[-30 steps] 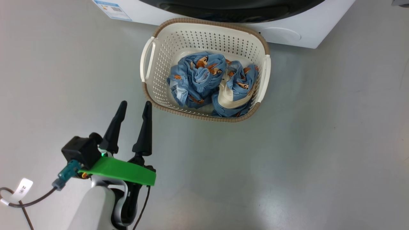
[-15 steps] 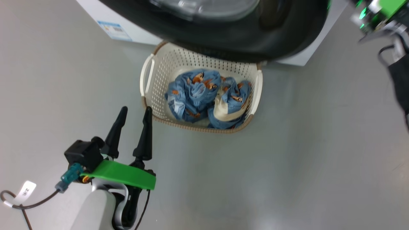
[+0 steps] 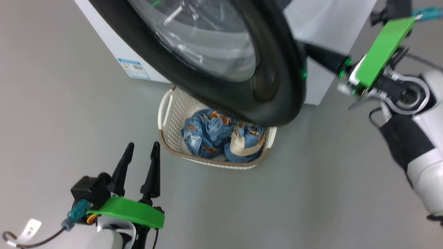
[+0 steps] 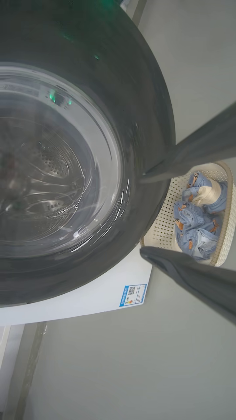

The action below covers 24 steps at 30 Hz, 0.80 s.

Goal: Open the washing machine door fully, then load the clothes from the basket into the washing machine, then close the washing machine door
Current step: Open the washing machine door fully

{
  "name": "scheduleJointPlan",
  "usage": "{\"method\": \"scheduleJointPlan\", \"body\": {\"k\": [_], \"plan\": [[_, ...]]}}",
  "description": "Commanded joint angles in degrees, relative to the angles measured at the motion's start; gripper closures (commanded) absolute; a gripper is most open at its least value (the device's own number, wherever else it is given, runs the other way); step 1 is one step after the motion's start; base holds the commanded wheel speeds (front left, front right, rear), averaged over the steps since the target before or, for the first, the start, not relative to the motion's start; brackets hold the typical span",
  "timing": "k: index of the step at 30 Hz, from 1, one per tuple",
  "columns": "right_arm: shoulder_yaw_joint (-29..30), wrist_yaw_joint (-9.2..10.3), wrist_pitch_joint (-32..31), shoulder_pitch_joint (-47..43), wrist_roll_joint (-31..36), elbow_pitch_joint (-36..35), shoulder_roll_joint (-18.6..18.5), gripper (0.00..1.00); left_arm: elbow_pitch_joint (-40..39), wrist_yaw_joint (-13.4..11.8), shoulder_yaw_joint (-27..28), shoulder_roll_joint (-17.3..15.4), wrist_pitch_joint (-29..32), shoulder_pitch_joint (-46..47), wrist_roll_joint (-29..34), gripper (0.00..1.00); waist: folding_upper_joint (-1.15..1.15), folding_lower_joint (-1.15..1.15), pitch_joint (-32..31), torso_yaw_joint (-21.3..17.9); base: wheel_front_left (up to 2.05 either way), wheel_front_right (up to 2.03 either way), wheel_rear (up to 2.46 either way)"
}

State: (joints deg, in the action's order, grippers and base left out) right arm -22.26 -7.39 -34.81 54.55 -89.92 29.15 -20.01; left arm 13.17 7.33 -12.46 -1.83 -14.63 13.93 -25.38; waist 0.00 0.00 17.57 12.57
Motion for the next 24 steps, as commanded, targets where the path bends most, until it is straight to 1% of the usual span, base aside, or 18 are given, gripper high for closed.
{"method": "scheduleJointPlan", "body": {"k": [1,12,24], "plan": [[-1.4,-0.1,-0.8,-2.7,-0.7,-2.6,1.4,1.0,-1.1,0.2,2.2,-1.1,-0.4,-0.9,0.8,0.0,0.0,0.0,-2.5,0.5,0.0,0.0,0.0],[-3.1,-0.1,-2.6,-10.1,-1.6,-6.9,3.2,1.0,-1.3,0.2,2.5,-1.2,-0.4,-3.7,1.5,0.0,0.0,0.0,-6.8,1.8,0.0,0.0,0.0],[-4.6,-0.1,-5.0,-14.3,-2.0,-9.8,6.3,1.0,-1.7,0.2,3.1,-1.5,-0.4,-5.4,2.2,0.0,0.0,0.0,-9.4,3.6,0.0,0.0,0.0]]}}
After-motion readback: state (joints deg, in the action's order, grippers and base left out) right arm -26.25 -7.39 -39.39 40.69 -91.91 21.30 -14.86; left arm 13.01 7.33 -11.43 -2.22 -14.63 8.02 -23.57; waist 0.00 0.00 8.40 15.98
